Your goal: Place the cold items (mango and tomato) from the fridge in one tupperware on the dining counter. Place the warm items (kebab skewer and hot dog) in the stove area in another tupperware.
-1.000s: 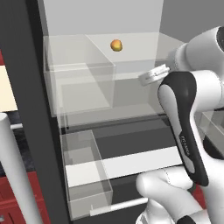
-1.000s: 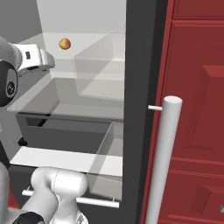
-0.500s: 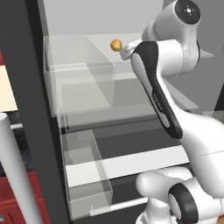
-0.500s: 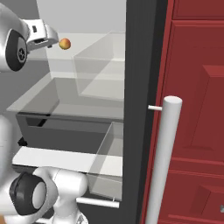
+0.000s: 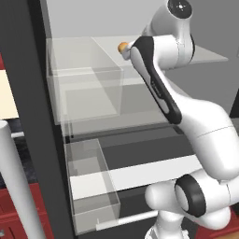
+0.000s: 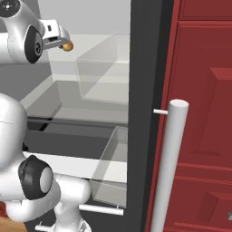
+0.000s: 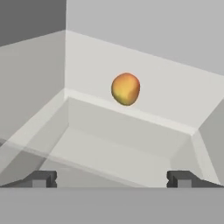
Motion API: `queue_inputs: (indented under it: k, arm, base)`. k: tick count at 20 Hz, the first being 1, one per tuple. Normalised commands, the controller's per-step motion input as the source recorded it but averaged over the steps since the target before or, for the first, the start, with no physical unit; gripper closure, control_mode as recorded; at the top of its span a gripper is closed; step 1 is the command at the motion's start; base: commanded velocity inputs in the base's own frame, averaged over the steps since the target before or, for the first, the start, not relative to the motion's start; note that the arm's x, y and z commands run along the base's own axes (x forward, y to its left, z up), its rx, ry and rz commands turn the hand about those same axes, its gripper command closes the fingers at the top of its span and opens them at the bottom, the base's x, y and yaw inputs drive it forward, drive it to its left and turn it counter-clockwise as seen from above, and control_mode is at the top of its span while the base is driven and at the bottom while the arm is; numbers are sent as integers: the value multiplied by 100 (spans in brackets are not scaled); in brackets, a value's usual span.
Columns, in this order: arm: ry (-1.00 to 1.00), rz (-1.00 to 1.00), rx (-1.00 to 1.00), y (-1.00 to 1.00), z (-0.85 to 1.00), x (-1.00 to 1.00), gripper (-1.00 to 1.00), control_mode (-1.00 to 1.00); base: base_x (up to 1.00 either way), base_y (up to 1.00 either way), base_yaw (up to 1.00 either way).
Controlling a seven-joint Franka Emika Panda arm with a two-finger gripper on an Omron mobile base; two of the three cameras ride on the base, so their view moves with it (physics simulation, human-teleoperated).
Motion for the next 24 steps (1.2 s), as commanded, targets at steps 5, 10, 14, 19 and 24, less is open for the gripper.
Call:
queue_inputs:
  k: [5,10,14,19,24]
  arm:
    - [0,0,0,9,-17,63,-100,-100]
    - [0,0,0,7,-6,69,-100,-100]
    - [0,0,0,6,-7,67,-100,-100]
    - [0,0,0,6,-7,57,-100,-100]
    - [0,0,0,5,-8,50,-100,-100]
  base:
    - [0,0,0]
    - [0,0,0]
    - [0,0,0]
    - [0,0,0]
    - [0,0,0]
